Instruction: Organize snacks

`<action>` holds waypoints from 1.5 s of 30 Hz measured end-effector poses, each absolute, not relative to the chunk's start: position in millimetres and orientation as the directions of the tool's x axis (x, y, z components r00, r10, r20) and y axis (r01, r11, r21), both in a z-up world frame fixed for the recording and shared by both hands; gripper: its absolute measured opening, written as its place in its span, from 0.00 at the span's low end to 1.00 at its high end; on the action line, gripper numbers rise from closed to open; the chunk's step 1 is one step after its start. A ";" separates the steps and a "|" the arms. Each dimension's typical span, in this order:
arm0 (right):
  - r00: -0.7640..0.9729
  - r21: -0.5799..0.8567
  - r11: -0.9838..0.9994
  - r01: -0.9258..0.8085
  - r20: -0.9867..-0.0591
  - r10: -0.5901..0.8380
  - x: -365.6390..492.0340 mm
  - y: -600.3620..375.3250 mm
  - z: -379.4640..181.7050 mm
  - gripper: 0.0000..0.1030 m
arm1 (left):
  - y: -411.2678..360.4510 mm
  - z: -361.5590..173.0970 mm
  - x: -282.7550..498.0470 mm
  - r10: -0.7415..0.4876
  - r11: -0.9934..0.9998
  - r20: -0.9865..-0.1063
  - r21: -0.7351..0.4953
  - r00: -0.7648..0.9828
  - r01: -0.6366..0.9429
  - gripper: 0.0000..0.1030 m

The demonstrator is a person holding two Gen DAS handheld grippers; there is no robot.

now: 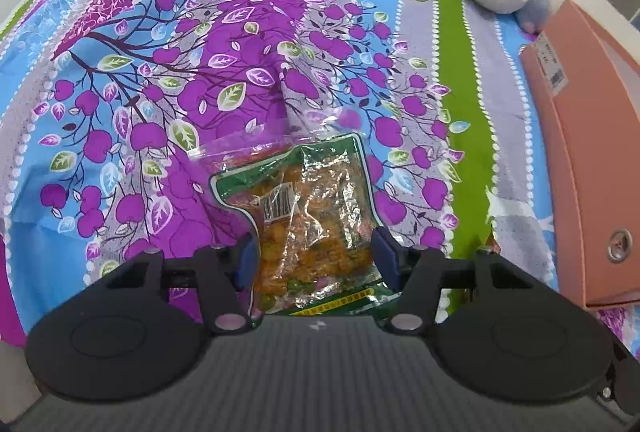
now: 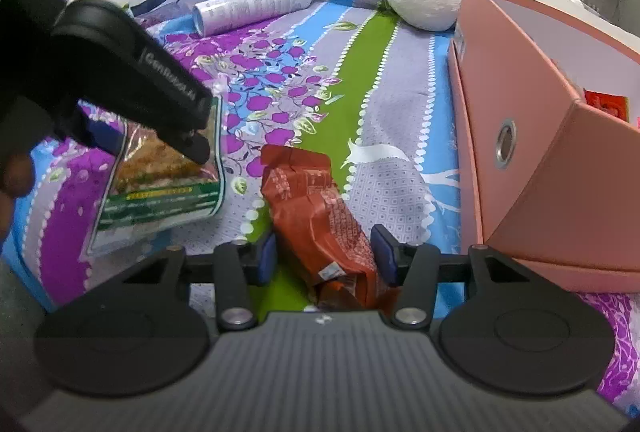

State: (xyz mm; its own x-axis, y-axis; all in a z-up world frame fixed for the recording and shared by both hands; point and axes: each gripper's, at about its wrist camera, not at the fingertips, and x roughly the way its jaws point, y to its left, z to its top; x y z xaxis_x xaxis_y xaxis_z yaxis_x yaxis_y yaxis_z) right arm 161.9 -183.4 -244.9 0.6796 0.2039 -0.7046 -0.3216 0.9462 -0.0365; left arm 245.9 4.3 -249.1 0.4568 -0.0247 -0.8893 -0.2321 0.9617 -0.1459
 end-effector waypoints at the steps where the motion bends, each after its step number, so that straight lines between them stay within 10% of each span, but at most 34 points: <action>1: 0.683 -0.034 0.948 -0.315 -0.703 0.201 160.6 -183.6 -243.4 0.50 | 5.5 -248.3 243.6 -0.034 0.962 -0.887 -0.154 0.461 -0.226 0.59; 24: 0.710 -0.004 0.977 -0.212 -0.688 0.151 150.1 -197.4 -226.9 0.50 | 11.1 -227.7 216.2 -0.169 0.957 -0.828 -0.267 0.535 -0.110 0.16; 45: 0.814 0.013 0.995 -0.103 -0.574 0.092 106.8 -229.6 -140.1 0.50 | -32.5 -129.3 194.4 -0.302 0.944 -0.704 -0.314 0.642 0.099 0.12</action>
State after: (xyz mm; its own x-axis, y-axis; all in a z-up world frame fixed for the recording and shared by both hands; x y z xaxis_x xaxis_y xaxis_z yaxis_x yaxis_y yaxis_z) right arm 106.8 -229.6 -140.1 0.8138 0.0916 -0.5739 -0.1027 0.9946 0.0132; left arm 194.4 -32.5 -129.3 0.6422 -0.3022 -0.7045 0.0992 0.9441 -0.3145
